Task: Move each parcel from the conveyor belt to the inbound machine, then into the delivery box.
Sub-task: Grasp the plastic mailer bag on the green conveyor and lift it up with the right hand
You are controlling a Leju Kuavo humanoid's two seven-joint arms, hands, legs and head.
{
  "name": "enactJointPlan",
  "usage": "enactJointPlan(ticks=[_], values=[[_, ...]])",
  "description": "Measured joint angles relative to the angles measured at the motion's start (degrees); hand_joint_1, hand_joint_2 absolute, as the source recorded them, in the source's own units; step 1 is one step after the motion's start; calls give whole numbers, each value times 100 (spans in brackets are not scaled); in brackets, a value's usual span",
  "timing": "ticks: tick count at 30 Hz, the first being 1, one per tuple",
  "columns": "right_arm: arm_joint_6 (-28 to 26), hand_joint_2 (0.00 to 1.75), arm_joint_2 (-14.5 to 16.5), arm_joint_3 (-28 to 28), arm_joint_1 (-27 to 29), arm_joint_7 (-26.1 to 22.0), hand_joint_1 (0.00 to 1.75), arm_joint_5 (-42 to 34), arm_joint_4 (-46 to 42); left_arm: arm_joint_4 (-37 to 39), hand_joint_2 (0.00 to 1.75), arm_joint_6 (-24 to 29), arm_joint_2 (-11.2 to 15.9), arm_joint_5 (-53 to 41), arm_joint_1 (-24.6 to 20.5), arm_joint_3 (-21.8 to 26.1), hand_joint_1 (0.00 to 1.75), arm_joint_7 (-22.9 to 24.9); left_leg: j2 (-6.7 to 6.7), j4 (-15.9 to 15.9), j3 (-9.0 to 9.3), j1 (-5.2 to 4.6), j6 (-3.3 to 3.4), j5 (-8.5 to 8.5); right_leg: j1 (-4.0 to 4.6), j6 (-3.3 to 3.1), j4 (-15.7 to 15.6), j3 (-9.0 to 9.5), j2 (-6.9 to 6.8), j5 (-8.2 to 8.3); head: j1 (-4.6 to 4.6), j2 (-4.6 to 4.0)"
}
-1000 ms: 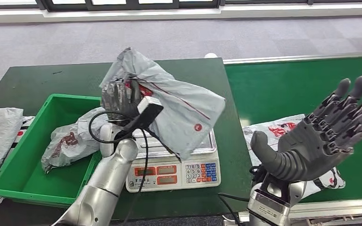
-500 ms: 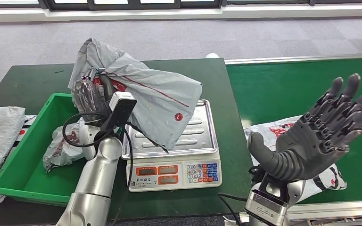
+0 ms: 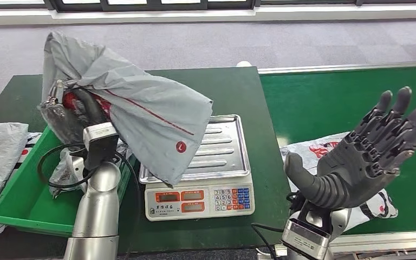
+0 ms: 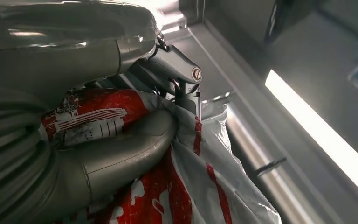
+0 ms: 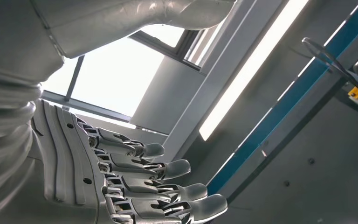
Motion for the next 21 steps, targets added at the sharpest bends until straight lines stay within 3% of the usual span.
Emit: enactJointPlan(ticks=[8, 11, 13, 16, 21], values=[[0, 175, 0, -77, 16, 137, 0, 143, 1, -1057, 175, -3, 62, 393, 265, -3, 175, -109, -1, 0, 0, 0, 1, 0, 0, 0, 0, 1, -3, 0, -1, 0], [-1, 175, 0, -93, 20, 252, 0, 256, -6, -894, 175, -6, 100, 14, 227, 184, 175, 429, -3, -1, 4, -4, 3, 0, 0, 3, 0, 5, -5, -2, -1, 0], [-2, 175, 0, -105, 23, 328, 0, 342, -12, -249, 175, -15, 115, -47, 75, 732, 175, 531, -1, -2, 10, -4, 4, 3, -1, -1, 0, 10, -5, 1, 1, 0], [-3, 175, -1, -108, 81, 368, 0, 425, -13, 582, 175, -12, 101, 124, -23, 1795, 175, 23, 33, -2, 5, 5, -9, 8, 3, -20, 0, -11, 31, 22, 0, 0], [-2, 175, -4, -93, 127, 466, 0, 545, -9, 987, 175, -9, 32, 198, 74, 2653, 175, -125, 37, -2, -2, 8, -10, 11, 5, -21, 0, -17, 36, 23, 1, 0]])
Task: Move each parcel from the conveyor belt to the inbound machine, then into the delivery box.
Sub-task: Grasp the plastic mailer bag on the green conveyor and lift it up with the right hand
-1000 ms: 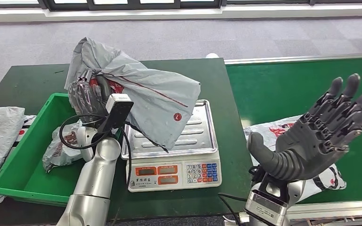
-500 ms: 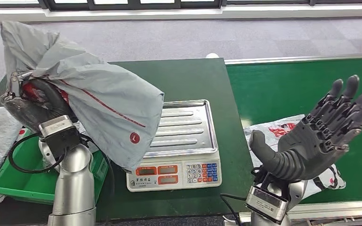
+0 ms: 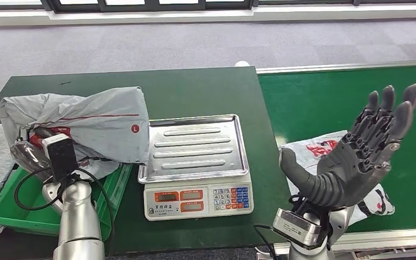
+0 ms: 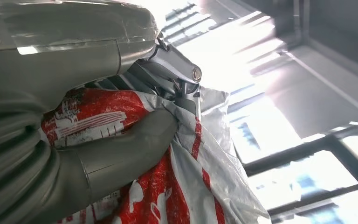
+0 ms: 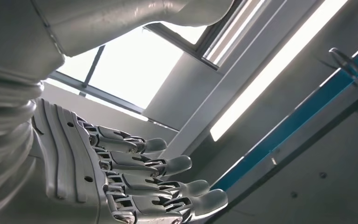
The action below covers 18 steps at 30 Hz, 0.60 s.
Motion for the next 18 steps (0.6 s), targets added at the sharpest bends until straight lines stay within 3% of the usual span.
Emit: enactJointPlan(ticks=[5, 13, 17, 18], values=[[1, 175, 0, 10, 0, 31, 0, 15, 4, 62, 175, 0, -19, -45, 91, 351, 175, 60, -7, 0, -4, -1, 0, -2, 0, 1, 0, -2, -8, -5, -1, 0], [2, 175, 0, 11, -2, 17, 0, 29, 26, 77, 175, 0, -19, -45, 87, 478, 175, 72, -12, -1, -1, -1, 1, 0, 0, 0, 0, 4, -15, -5, 0, 0], [2, 175, 0, 11, -4, 32, 0, 49, 51, 84, 175, -1, -19, -75, 76, 546, 0, 64, -14, 0, 0, -1, 2, 1, 0, 1, 0, 7, -18, -4, 1, 0], [2, 175, 0, 11, -4, 36, 0, 51, 57, 82, 175, 0, -19, -63, 75, 566, 0, 52, -15, 0, 0, -1, 2, 1, 0, 1, 0, 7, -19, -4, 1, 0]])
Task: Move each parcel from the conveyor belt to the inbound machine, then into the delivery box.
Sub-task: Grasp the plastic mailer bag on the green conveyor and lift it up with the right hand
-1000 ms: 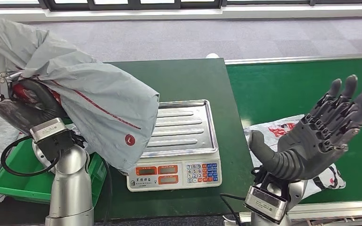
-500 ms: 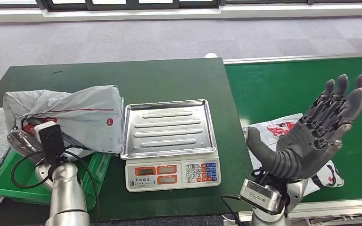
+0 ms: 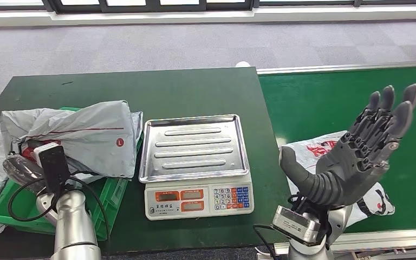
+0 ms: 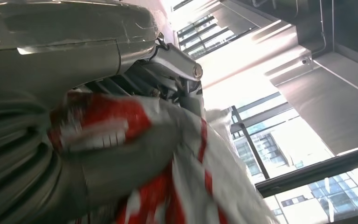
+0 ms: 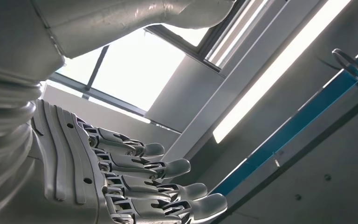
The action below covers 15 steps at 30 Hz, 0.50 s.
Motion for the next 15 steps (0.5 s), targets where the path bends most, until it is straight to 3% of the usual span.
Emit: enactJointPlan(ticks=[15], values=[[0, 175, 0, -18, 4, 165, 0, 89, 159, -372, 175, 1, -2, 471, 139, -6, 0, -104, 1, 0, -2, 1, 0, 0, 0, -1, 0, -5, 1, 0, -1, 0]])
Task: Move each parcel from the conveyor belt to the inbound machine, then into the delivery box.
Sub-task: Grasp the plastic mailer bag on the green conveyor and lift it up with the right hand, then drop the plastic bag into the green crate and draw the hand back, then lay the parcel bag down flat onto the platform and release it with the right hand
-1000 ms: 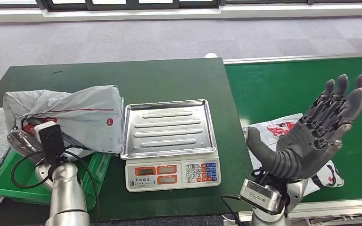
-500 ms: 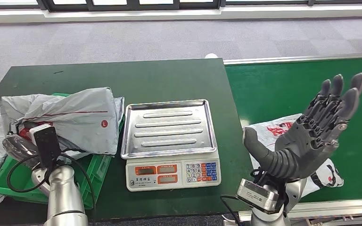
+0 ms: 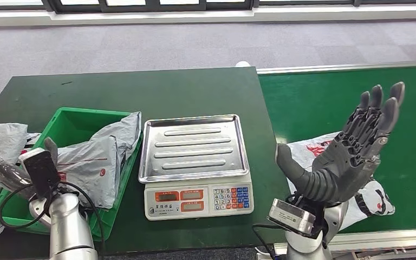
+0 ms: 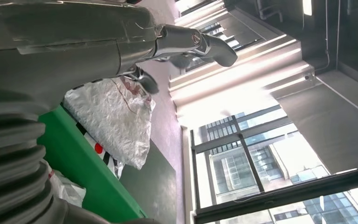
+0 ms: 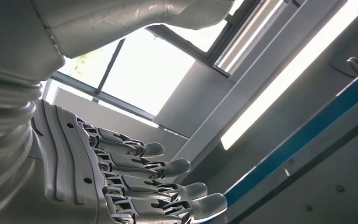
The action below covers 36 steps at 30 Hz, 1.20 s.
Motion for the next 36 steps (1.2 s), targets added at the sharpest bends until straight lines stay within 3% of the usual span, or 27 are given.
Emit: enactJointPlan(ticks=[8, 13, 18, 26, 36], values=[[-2, 175, 0, -138, 38, 112, 0, 72, 1, -176, 175, 0, 0, 135, 46, -55, 0, 0, 0, 0, 0, 0, 0, 0, 0, 0, 0, 1, 0, 0, 1, 0], [-2, 175, 0, -196, 47, 814, 0, 886, -72, -785, 175, 0, 21, 814, 265, -419, 0, -3, -1, 0, 0, 0, 0, 0, 0, 1, 0, -2, -3, 0, -1, 0], [-6, 175, 0, -698, 122, 1872, 0, 1920, -191, -1448, 175, -266, 160, 1698, 646, -1469, 0, -6, -29, 1, -2, -1, 6, -4, -2, 10, -1, 3, -31, -14, -2, 0], [-4, 175, 6, -2190, 249, 2574, 0, 2901, 284, -2122, 175, -1727, 579, 2263, 1466, -3811, 0, -7, -42, 2, -7, -23, 18, -11, -7, 26, -2, 8, -37, -11, -1, 0], [-7, 175, 9, -3225, 351, 3391, 0, 3644, 992, -2157, 175, -2024, 963, 2128, 1690, -5527, 0, -1, -42, 2, -7, -23, 19, -12, -12, 33, -2, 7, -37, -18, -1, 0]])
